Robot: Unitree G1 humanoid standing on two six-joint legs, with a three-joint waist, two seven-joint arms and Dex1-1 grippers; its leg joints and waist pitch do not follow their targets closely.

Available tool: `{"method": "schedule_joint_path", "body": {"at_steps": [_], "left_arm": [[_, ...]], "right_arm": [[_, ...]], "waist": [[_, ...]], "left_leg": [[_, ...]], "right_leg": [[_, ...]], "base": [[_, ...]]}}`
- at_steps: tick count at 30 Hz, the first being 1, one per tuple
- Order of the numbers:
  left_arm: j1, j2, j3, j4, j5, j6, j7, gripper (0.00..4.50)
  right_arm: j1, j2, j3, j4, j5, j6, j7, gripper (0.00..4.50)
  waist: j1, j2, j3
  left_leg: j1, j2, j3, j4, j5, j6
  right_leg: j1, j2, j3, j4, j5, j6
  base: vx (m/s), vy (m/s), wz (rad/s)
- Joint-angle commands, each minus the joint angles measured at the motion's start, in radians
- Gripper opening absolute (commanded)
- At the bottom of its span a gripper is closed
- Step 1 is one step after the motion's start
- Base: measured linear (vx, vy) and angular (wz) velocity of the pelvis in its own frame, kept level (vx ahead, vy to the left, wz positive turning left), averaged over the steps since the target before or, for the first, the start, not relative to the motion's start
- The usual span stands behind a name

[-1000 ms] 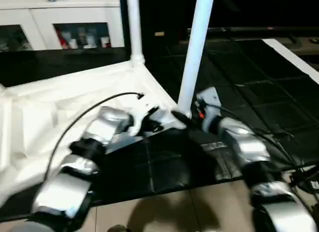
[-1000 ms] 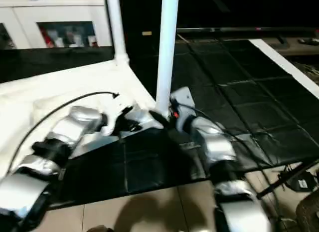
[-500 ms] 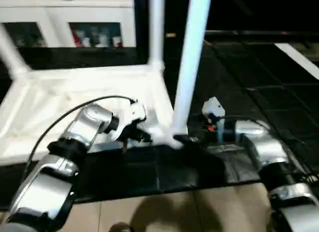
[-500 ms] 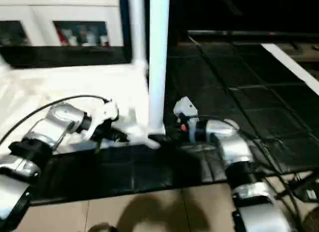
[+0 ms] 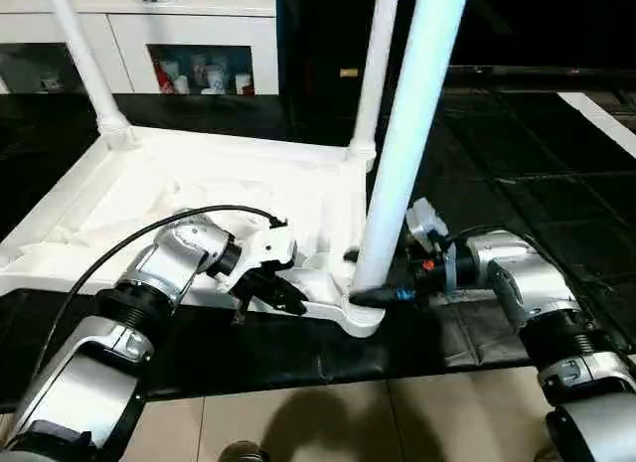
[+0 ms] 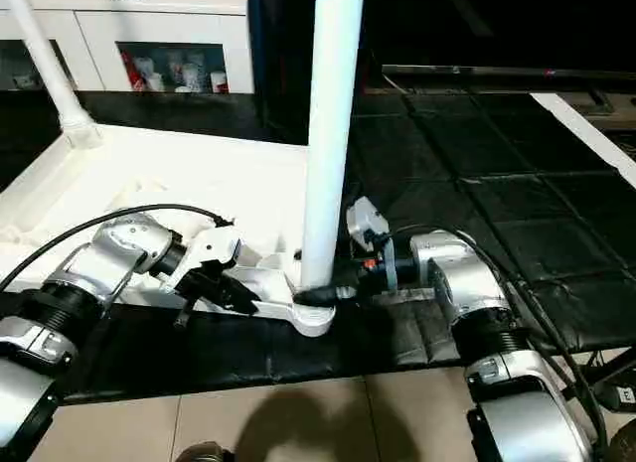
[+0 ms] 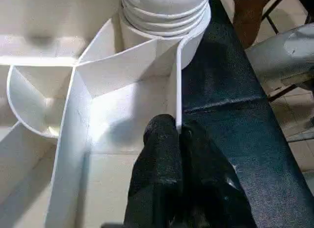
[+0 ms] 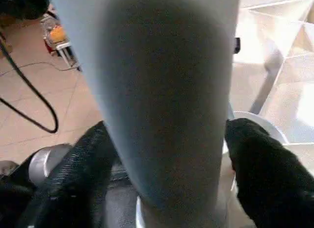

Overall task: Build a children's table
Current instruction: Rotate leg to tighten

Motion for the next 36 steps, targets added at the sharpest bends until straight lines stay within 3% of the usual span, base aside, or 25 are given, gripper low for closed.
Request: {"method": "schedule_joint_path", "body": {"at_steps": [1,10,11,17,22,24,29,32,35,36], "left_arm": [[-0.011,-0.006,-0.014,-0.028,-0.002,-0.012,-0.023,0.00],[-0.011,-0.013,-0.010,-0.019,0.001,-0.016,0.001,0.00],[-0.011,-0.015,-0.006,-0.017,0.000,-0.012,0.010,0.00],[-0.009,-0.021,0.000,-0.014,-0.005,-0.002,0.020,0.00],[-0.020,-0.047,0.034,-0.003,-0.018,0.059,0.091,0.00],[-0.037,-0.077,0.072,0.012,-0.031,0.112,0.179,0.00],[-0.064,-0.134,0.143,0.011,-0.060,0.234,0.331,0.00],[-0.096,-0.216,0.217,0.009,-0.085,0.351,0.516,0.00],[-0.098,-0.263,0.235,-0.006,-0.082,0.377,0.595,0.00],[-0.096,-0.273,0.236,-0.012,-0.080,0.382,0.607,0.00]], "right_arm": [[0.006,-0.017,0.014,-0.001,-0.002,0.013,0.031,3.30],[0.013,-0.013,0.024,0.016,-0.020,-0.022,0.007,2.76],[0.014,-0.010,0.024,0.012,-0.019,-0.018,0.007,2.52],[0.028,-0.001,0.022,-0.015,-0.002,0.008,0.016,2.21],[0.065,0.004,0.028,-0.058,0.010,0.032,0.005,2.10],[0.082,0.020,0.019,-0.067,-0.016,0.026,-0.094,2.09],[0.087,0.084,-0.022,-0.067,-0.058,0.051,-0.329,2.05],[0.046,0.198,-0.078,-0.032,-0.093,0.128,-0.634,2.02],[0.018,0.265,-0.084,-0.002,-0.118,0.122,-0.785,2.00],[0.013,0.279,-0.082,0.002,-0.121,0.121,-0.803,2.00]], "waist": [[-0.007,-0.003,-0.079],[-0.007,-0.005,-0.078],[-0.007,-0.004,-0.078],[-0.006,-0.003,-0.078],[-0.002,-0.005,-0.079],[-0.001,-0.001,-0.075],[-0.023,-0.008,-0.071],[-0.046,-0.007,-0.072],[-0.060,-0.009,-0.073],[-0.066,-0.008,-0.076]], "left_leg": [[0.019,0.018,0.003,-0.062,-0.155,0.042],[0.019,0.019,0.003,-0.062,-0.154,0.040],[0.019,0.018,0.003,-0.062,-0.152,0.040],[0.019,0.018,0.002,-0.062,-0.157,0.039],[0.019,0.018,0.003,-0.061,-0.150,0.043],[0.021,0.019,0.002,-0.063,-0.161,0.038],[0.017,0.012,-0.003,-0.071,-0.211,-0.004],[0.015,0.009,-0.003,-0.070,-0.189,-0.014],[0.014,0.004,-0.001,-0.068,-0.173,-0.010],[0.012,0.002,0.000,-0.065,-0.145,0.005]], "right_leg": [[0.057,-0.060,0.052,-0.066,-0.076,-0.237],[0.055,-0.061,0.051,-0.068,-0.092,-0.234],[0.055,-0.060,0.051,-0.067,-0.088,-0.235],[0.056,-0.060,0.052,-0.067,-0.091,-0.231],[0.056,-0.060,0.051,-0.067,-0.085,-0.231],[0.053,-0.060,0.051,-0.070,-0.105,-0.228],[0.058,-0.064,0.051,-0.085,-0.238,-0.185],[0.056,-0.060,0.051,-0.082,-0.216,-0.187],[0.058,-0.060,0.051,-0.085,-0.201,-0.188],[0.061,-0.057,0.051,-0.081,-0.147,-0.197]], "base": [[0.000,0.000,0.00],[0.000,0.000,0.00],[0.000,0.000,0.00],[0.000,0.000,0.00],[0.000,0.000,0.00],[0.000,0.000,0.00],[0.000,0.000,0.00],[0.000,0.000,0.00],[0.000,0.000,0.00],[0.000,0.000,0.00]]}}
